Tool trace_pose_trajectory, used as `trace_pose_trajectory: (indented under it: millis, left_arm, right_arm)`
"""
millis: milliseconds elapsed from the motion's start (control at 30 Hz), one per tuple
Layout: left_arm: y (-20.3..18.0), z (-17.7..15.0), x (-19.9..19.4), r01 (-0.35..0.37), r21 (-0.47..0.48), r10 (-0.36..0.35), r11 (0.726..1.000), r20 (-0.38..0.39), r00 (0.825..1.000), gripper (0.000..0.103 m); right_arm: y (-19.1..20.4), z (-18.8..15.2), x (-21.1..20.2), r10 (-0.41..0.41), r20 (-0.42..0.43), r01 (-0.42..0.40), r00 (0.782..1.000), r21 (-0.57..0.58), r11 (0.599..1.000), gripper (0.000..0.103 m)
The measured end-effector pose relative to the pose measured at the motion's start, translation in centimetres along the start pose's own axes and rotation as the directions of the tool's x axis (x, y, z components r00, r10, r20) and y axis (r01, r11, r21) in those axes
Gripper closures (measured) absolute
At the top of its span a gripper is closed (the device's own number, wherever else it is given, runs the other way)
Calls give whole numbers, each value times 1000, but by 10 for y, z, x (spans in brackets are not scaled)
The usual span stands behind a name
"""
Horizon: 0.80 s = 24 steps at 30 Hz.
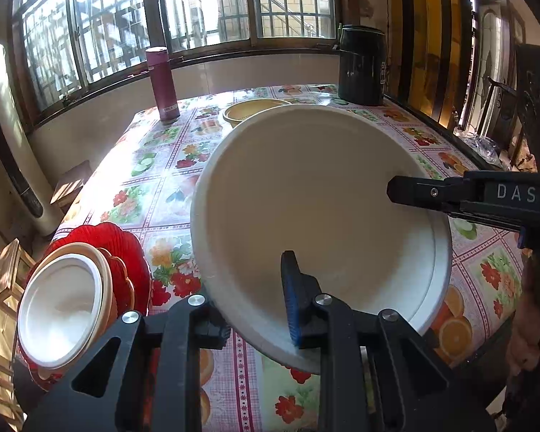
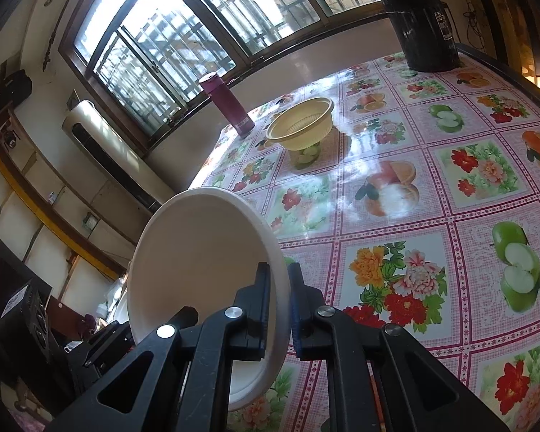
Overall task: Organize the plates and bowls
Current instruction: 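Carry the white bowl with both grippers over the red plate stack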
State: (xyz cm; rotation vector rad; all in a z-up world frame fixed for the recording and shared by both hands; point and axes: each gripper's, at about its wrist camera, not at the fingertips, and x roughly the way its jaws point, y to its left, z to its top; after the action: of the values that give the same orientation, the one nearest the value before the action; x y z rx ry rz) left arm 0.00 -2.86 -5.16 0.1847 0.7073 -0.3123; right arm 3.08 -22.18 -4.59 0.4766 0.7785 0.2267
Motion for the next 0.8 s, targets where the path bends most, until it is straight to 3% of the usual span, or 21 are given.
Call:
trace_pose_trajectory:
  millis: [500, 800]
  left_arm:
    - [33, -14, -32, -54, -40, 56, 998, 43, 998, 81]
    - [82, -32, -51, -120, -125, 127, 985, 47, 991, 81]
  right_arm:
    - [45, -10, 0, 43, -10, -44, 999, -80, 996, 93]
    - [103, -23, 26, 89, -77, -101, 993, -170, 980, 91]
